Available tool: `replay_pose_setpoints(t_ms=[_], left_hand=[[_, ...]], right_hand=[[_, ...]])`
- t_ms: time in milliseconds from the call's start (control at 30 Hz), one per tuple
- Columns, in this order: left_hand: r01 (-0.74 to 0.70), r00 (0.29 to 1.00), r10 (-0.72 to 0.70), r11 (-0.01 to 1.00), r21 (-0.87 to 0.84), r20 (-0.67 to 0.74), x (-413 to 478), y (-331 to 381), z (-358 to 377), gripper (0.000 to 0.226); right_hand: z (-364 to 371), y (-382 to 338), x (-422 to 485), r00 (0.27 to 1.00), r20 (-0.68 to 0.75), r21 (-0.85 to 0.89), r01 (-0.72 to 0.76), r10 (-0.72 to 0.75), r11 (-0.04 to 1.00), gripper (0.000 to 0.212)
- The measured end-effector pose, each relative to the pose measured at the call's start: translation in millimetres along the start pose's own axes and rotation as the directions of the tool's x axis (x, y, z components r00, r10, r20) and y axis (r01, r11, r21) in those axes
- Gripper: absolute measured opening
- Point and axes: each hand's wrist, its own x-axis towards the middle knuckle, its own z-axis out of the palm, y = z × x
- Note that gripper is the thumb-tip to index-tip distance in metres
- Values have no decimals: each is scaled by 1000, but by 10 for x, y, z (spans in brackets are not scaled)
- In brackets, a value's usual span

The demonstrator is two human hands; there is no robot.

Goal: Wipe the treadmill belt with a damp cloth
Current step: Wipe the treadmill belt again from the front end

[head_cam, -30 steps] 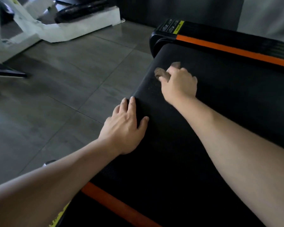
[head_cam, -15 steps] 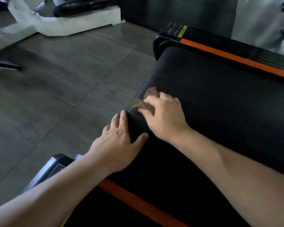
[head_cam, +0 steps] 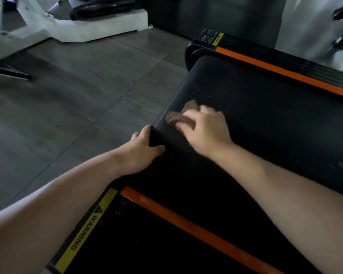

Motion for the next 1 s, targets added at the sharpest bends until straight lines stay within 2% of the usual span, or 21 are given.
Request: replay_pose_setpoints(t_ms=[100, 133, 233, 333, 400, 500, 533, 600, 667, 733, 800, 900, 933, 1000], left_hand=[[-3, 1000, 4, 999, -40, 19, 36, -48, -51, 64], [5, 1000, -4, 998, -69, 21, 61, -76, -80, 66], [27, 999, -19, 985, -170, 49, 88, -121, -149, 59], [47, 998, -40, 987, -156, 51, 105, -118, -140, 62], [45, 999, -42, 996, -77, 33, 112, -100, -91, 67], [43, 999, -42, 998, -43, 20, 123, -92, -49, 70], [46, 999, -45, 998, -42, 25, 134, -90, -55, 69], [44, 998, -43, 998, -40, 39, 158, -78, -83, 67], [41, 998, -37, 998, -56, 60, 232, -70, -123, 73], [28, 998, -23, 995, -91, 64, 287, -54, -143, 86], [19, 999, -12, 989, -144, 48, 336, -48, -134, 93], [38, 997, -21, 972, -230, 78, 362, -31, -121, 78], [57, 995, -31, 963, -262, 100, 372, -36, -134, 73], [82, 989, -39, 944, -319, 140, 381, -55, -157, 74]], right_hand=[[8, 122, 276, 969, -50, 8, -243, 243, 970, 36], [28, 59, 243, 965, -49, 39, -257, 259, 966, 33], [1, -222, -179, 996, -15, 149, -84, 87, 985, 32], [-119, -228, -469, 997, 67, 195, 33, -47, 980, 31], [-114, -116, -327, 1000, 28, 141, -17, 14, 990, 31], [-97, -96, -172, 979, -3, 148, -200, 202, 969, 30], [-93, -143, -217, 982, 1, 146, -187, 189, 971, 36], [-144, -267, -461, 998, 41, 176, -56, 49, 983, 45], [-244, -343, -761, 983, 151, 273, 64, -108, 960, 38], [-300, -301, -833, 960, 201, 278, 137, -197, 951, 36], [-248, -245, -677, 977, 149, 201, 121, -153, 972, 37], [-180, -296, -511, 995, 76, 190, -75, 61, 979, 34], [-171, -368, -553, 995, 84, 198, -66, 50, 978, 34], [-196, -556, -767, 980, 166, 261, 67, -114, 963, 35]])
